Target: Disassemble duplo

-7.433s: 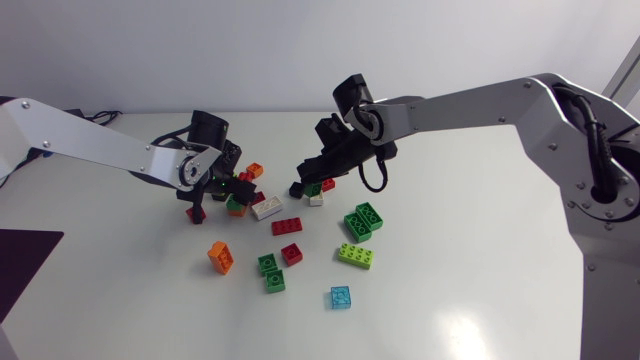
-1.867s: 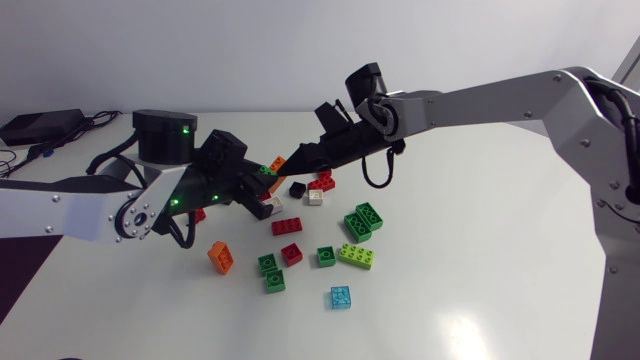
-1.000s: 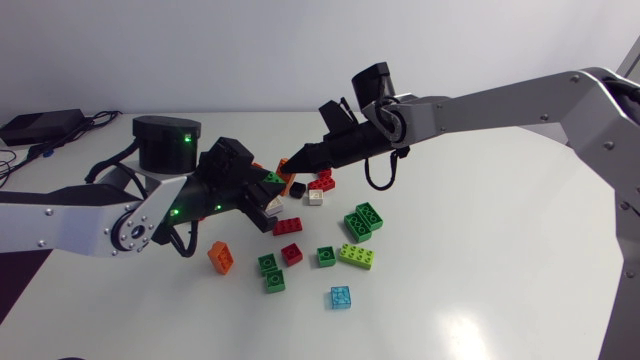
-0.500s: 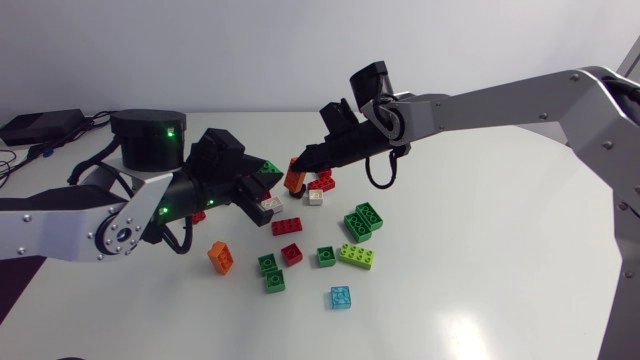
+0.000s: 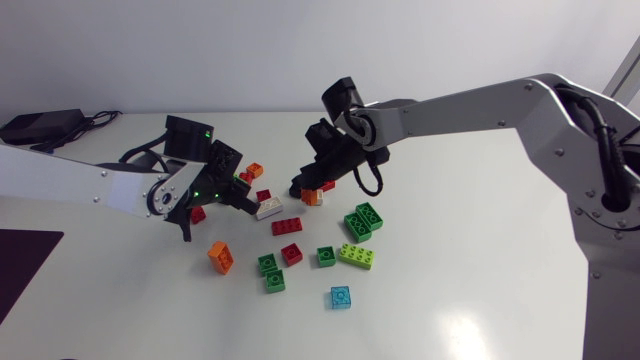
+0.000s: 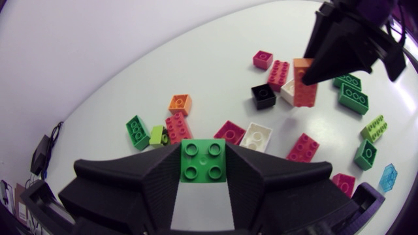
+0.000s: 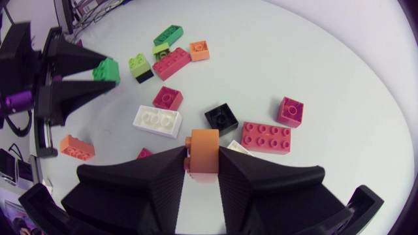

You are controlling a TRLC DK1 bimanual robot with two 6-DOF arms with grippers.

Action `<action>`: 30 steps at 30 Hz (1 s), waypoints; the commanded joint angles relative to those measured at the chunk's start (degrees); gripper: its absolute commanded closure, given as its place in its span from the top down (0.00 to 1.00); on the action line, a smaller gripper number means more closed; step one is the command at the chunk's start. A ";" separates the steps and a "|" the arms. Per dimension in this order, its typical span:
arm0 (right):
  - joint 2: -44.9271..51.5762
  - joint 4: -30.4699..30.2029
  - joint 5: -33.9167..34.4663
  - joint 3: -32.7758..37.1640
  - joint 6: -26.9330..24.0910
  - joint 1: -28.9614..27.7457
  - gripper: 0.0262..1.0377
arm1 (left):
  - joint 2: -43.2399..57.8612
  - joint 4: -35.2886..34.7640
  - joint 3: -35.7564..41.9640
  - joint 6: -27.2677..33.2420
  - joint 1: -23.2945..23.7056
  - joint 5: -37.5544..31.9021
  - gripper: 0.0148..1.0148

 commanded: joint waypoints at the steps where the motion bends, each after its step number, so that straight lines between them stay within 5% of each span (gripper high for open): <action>1: 1.62 -1.13 2.61 1.03 -2.16 1.55 0.33 | 3.59 -1.41 3.22 -1.19 1.87 -0.55 0.19; 16: 3.64 -2.36 7.18 1.56 -4.44 4.10 0.46 | 6.75 -1.93 4.98 -1.10 3.45 -0.81 0.30; 23: 3.91 -2.54 8.15 1.65 -4.79 4.37 0.51 | 7.10 -1.93 5.16 -1.01 3.27 -0.73 0.53; 30: 3.82 -2.72 8.50 1.65 -4.79 4.54 0.51 | 7.10 -2.11 4.98 -0.84 2.83 0.59 0.57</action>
